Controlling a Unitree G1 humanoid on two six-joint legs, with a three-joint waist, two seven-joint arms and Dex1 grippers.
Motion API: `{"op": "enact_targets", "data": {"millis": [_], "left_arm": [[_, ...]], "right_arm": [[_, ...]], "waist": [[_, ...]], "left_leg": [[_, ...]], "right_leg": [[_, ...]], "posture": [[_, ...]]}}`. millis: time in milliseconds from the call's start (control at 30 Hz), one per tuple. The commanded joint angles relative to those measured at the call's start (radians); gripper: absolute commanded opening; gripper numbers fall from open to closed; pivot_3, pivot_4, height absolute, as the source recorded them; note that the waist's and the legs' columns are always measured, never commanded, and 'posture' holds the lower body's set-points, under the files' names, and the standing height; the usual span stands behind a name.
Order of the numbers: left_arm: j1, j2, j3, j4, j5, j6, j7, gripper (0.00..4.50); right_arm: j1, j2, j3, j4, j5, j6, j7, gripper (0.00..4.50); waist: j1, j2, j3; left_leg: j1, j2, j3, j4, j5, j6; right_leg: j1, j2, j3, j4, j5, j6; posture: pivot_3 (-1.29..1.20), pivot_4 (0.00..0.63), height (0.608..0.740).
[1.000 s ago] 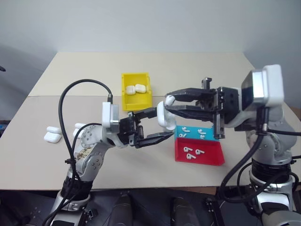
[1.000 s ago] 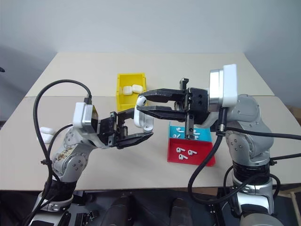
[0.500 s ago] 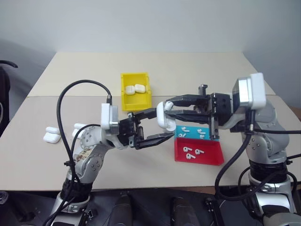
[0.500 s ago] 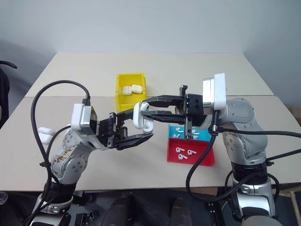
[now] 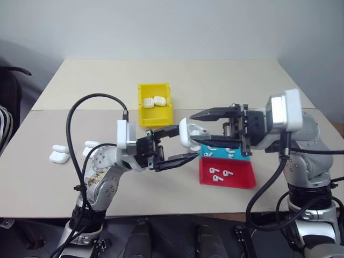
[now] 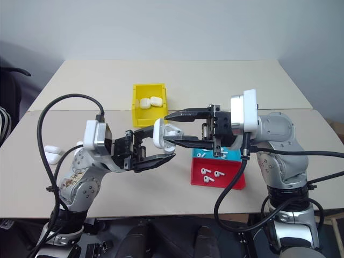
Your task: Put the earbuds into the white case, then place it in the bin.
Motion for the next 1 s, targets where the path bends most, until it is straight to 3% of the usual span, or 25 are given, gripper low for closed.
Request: {"op": "enact_targets", "data": {"millis": [33, 200, 567, 800, 1000], "left_arm": [[-0.007, -0.008, 0.007, -0.012, 0.002, -0.026, -0.007, 2.74], [0.008, -0.016, 0.01, -0.01, 0.007, -0.012, 0.013, 2.74], [0.081, 0.078, 0.061, 0.192, 0.173, -0.241, -0.092, 2.74], [0.108, 0.12, 0.124, 0.159, 0.165, -0.239, -0.055, 2.74], [0.126, 0.136, 0.145, 0.144, 0.166, -0.248, -0.04, 2.74]], "right_arm": [[0.006, -0.025, -0.011, -0.006, 0.014, -0.021, 0.026, 2.23], [-0.006, -0.043, -0.02, 0.006, 0.034, 0.003, 0.03, 2.23], [0.149, -0.205, -0.054, -0.052, -0.06, 0.052, -0.05, 2.23], [0.093, -0.307, 0.032, -0.111, -0.087, 0.27, -0.137, 2.23], [0.077, -0.396, 0.1, -0.101, -0.15, 0.341, -0.108, 2.23]], "waist": [[0.0, 0.0, 0.0], [0.0, 0.0, 0.0], [0.002, 0.0, 0.0], [-0.002, 0.0, 0.0], [0.005, 0.0, 0.0]], "left_leg": [[0.0, 0.0, 0.0, 0.0, 0.0, 0.0], [0.0, 0.0, 0.0, 0.0, 0.0, 0.0], [0.0, 0.0, 0.0, -0.001, 0.0, -0.001], [0.0, 0.0, 0.0, -0.001, -0.004, -0.007], [-0.001, 0.0, 0.0, -0.002, -0.004, -0.007]], "right_leg": [[0.0, 0.0, 0.0, 0.0, 0.0, 0.0], [0.0, 0.0, 0.0, 0.0, 0.0, 0.0], [-0.001, 0.0, 0.0, -0.001, 0.0, 0.0], [-0.002, 0.0, 0.0, -0.001, 0.0, 0.0], [-0.002, 0.0, 0.0, -0.002, -0.001, -0.001]], "posture": [[0.0, 0.15, 0.74], [0.0, 0.15, 0.74], [0.0, 0.15, 0.74], [0.0, 0.15, 0.74], [0.0, 0.15, 0.74]]}}
